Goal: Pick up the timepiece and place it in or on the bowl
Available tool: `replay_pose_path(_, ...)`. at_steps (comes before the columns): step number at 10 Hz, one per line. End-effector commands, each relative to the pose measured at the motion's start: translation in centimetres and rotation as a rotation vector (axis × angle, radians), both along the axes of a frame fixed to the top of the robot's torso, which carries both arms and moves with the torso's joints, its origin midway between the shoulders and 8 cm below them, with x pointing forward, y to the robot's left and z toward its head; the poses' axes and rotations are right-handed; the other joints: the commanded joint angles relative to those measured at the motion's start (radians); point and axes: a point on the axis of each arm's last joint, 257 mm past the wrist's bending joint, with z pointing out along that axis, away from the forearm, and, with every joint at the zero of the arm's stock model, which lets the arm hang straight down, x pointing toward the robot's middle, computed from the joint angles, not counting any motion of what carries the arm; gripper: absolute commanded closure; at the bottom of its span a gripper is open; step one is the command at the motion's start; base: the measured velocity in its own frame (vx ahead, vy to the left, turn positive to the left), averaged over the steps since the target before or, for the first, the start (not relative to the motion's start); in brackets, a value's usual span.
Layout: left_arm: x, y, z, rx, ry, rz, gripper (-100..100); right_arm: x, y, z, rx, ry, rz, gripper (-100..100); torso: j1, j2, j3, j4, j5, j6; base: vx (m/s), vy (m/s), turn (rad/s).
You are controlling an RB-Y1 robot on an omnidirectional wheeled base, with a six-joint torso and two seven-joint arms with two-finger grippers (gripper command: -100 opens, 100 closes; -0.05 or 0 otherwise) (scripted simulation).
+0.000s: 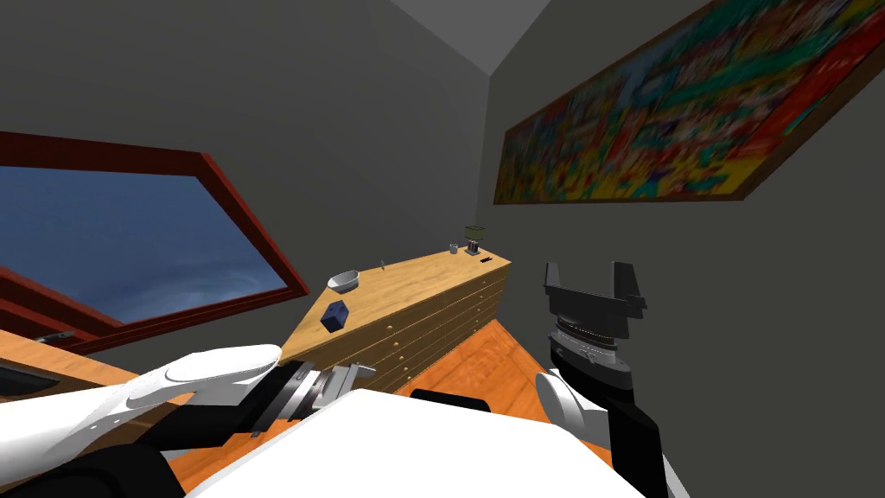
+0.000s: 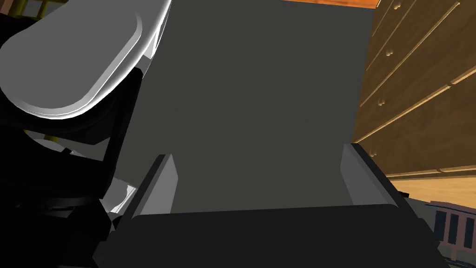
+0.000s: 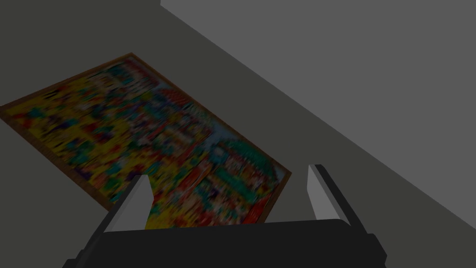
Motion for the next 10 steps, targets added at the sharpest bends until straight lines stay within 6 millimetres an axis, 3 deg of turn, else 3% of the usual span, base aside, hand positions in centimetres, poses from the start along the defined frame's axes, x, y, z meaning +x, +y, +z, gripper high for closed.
replay_pose_path(1,-1.0,1.7,-1.2,0.074,-0.004,-0.068,-100,0.0,0.0,0.0,0.0,0.0,0.0,0,0.0,0.0,0.0,0.0,0.0,0.0,0.005,-0.005,-0.129)
replay_pose_path(4,-2.2,4.2,-2.1,0.182,0.005,-0.182,-100,0.0,0.0,0.0,0.0,0.0,0.0,0,0.0,0.0,0.0,0.0,0.0,0.0,0.005,0.001,-0.083)
replay_pose_path(6,-2.2,4.3,-2.1,0.186,0.006,-0.187,-100,0.0,0.0,0.0,0.0,0.0,0.0,0,0.0,0.0,0.0,0.0,0.0,0.0,0.001,0.001,0.006)
replay_pose_path(7,-2.8,6.0,-2.8,0.249,-0.005,-0.254,-100,0.0,0.0,0.0,0.0,0.0,0.0,0,0.0,0.0,0.0,0.0,0.0,0.0,0.004,0.0,-0.106)
replay_pose_path(9,-2.9,6.4,-2.7,0.267,0.003,-0.276,-100,0.0,0.0,0.0,0.0,0.0,0.0,0,0.0,0.0,0.0,0.0,0.0,0.0,0.002,0.003,-0.039)
replay_pose_path(10,-3.4,8.2,-3.3,0.327,-0.01,-0.343,-100,0.0,0.0,0.0,0.0,0.0,0.0,0,0.0,0.0,0.0,0.0,0.0,0.0,0.007,0.008,-0.105)
